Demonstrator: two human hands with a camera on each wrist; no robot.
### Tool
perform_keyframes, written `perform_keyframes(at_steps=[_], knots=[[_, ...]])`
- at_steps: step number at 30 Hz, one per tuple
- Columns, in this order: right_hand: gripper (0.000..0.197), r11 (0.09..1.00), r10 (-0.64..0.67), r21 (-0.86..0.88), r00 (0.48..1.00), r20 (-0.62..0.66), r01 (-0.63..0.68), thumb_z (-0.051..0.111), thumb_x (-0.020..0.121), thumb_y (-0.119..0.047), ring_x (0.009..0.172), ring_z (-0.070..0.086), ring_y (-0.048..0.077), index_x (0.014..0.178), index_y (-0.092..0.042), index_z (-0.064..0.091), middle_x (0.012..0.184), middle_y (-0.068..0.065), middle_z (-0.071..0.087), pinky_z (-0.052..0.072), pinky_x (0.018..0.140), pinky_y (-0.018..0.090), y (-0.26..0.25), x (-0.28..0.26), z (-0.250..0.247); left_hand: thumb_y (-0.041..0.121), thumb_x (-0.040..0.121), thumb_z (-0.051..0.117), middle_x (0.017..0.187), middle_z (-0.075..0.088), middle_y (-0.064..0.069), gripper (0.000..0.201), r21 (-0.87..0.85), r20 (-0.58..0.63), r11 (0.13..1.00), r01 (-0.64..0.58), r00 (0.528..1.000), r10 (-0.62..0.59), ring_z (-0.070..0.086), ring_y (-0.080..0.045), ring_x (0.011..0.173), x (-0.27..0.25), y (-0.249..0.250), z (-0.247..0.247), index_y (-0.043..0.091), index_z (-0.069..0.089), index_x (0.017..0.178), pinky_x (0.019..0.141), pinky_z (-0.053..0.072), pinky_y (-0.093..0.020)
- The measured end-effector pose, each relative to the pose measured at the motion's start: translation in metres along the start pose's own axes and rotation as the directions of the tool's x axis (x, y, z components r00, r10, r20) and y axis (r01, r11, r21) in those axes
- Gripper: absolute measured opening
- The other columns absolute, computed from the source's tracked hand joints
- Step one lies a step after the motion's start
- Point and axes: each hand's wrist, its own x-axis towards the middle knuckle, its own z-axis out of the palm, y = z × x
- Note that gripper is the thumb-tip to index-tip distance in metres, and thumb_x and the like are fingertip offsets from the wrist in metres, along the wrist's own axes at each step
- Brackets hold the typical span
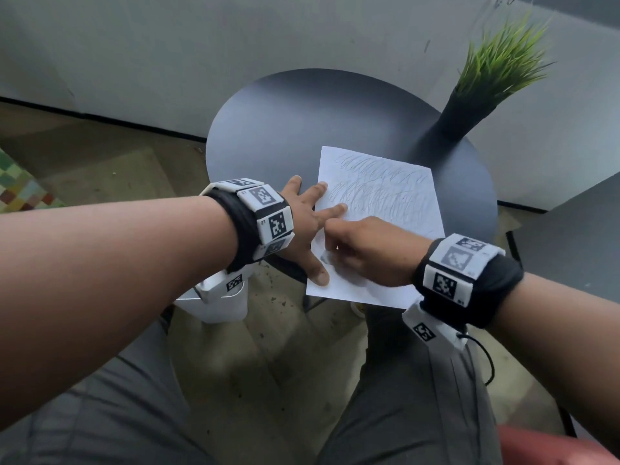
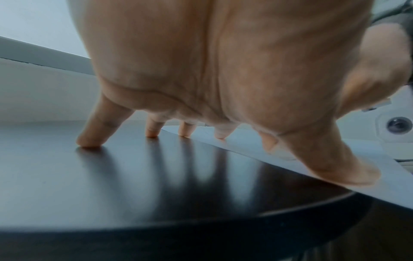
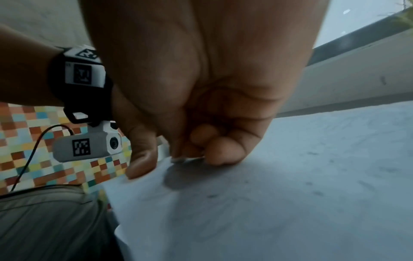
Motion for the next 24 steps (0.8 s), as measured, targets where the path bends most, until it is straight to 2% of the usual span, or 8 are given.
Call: perform_keyframes(at_steps=[5,7,10,12,15,18,21,24], knots=[[0.016,0.931,0.365,0.075,0.918,-0.153,-0.357,0.054,0.093,-0.032,0.088,0.056,0.028,0.096,-0.017,0.051,0.092,0.005,0.061,0.043,0.071,0.034,0.042,0.01,-0.02,0.09,0.061,0.061,0.165,-0.013,0.0,0.125,0.019,0.004,1.0,0.015,1.0,-0.016,-0.004,-0.041,0.148,-0.001,0.002,-0.001,0.047,-0.012,0.154,0.108,0.026,-0.066],[0.017,0.951,0.304,-0.002,0.936,-0.179,-0.31,0.048,0.096,-0.03,0.082,0.051,0.03,0.103,-0.015,0.047,0.095,0.012,0.061,0.041,0.07,0.036,0.032,0.009,-0.008,0.089,0.061,0.062,0.165,-0.012,-0.001,0.126,0.025,0.004,1.0,0.016,1.0,-0.016,-0.003,-0.042,0.148,0.0,0.003,-0.003,0.048,-0.012,0.153,0.107,0.027,-0.065],[0.017,1.0,0.025,-0.015,1.0,-0.019,-0.025,0.049,0.096,-0.025,0.08,0.052,0.026,0.109,-0.014,0.05,0.091,0.006,0.061,0.044,0.074,0.036,0.008,-0.003,0.002,0.087,0.06,0.065,0.165,-0.012,-0.002,0.125,0.035,0.008,0.999,0.018,1.0,-0.018,-0.003,-0.044,0.148,0.001,0.004,-0.004,0.051,-0.012,0.152,0.106,0.029,-0.066],[0.014,0.997,0.079,0.016,0.997,-0.001,-0.079,0.055,0.093,-0.027,0.085,0.055,0.023,0.102,-0.016,0.054,0.087,-0.002,0.058,0.042,0.075,0.033,0.019,-0.003,-0.009,0.087,0.06,0.065,0.165,-0.011,-0.003,0.124,0.046,0.014,0.999,0.018,1.0,-0.019,0.0,-0.045,0.147,0.001,0.005,-0.005,0.052,-0.012,0.152,0.104,0.031,-0.065],[0.015,0.939,0.343,0.057,0.93,-0.131,-0.338,0.053,0.093,-0.032,0.089,0.055,0.028,0.096,-0.017,0.05,0.091,0.005,0.06,0.042,0.071,0.034,0.043,0.004,-0.021,0.088,0.061,0.063,0.164,-0.009,-0.004,0.124,0.059,0.02,0.998,0.023,1.0,-0.024,0.004,-0.045,0.144,0.002,0.006,-0.006,0.053,-0.014,0.151,0.103,0.033,-0.063],[0.01,0.984,0.168,-0.048,0.98,-0.104,-0.174,0.047,0.096,-0.027,0.081,0.051,0.028,0.101,-0.019,0.045,0.093,0.01,0.06,0.044,0.072,0.037,0.021,-0.001,-0.004,0.088,0.058,0.065,0.164,-0.007,-0.005,0.126,0.067,0.023,0.997,0.024,0.999,-0.025,0.006,-0.046,0.144,0.004,0.007,-0.007,0.053,-0.013,0.151,0.103,0.034,-0.063],[0.011,1.0,-0.009,-0.02,0.999,0.042,0.009,0.053,0.094,-0.025,0.081,0.052,0.022,0.102,-0.017,0.053,0.088,-0.001,0.059,0.042,0.074,0.033,0.011,-0.012,-0.003,0.089,0.056,0.065,0.164,-0.007,-0.006,0.129,0.087,0.034,0.996,0.03,0.999,-0.033,0.008,-0.048,0.143,0.006,0.008,-0.009,0.052,-0.014,0.151,0.105,0.033,-0.063],[0.013,0.956,0.291,0.052,0.951,-0.1,-0.287,0.055,0.092,-0.029,0.092,0.057,0.027,0.098,-0.017,0.054,0.094,0.002,0.062,0.044,0.075,0.033,0.04,0.0,-0.019,0.089,0.057,0.064,0.163,-0.004,-0.007,0.128,0.1,0.022,0.994,0.036,0.999,-0.038,0.014,-0.046,0.14,0.006,0.01,-0.009,0.052,-0.015,0.151,0.102,0.036,-0.059]])
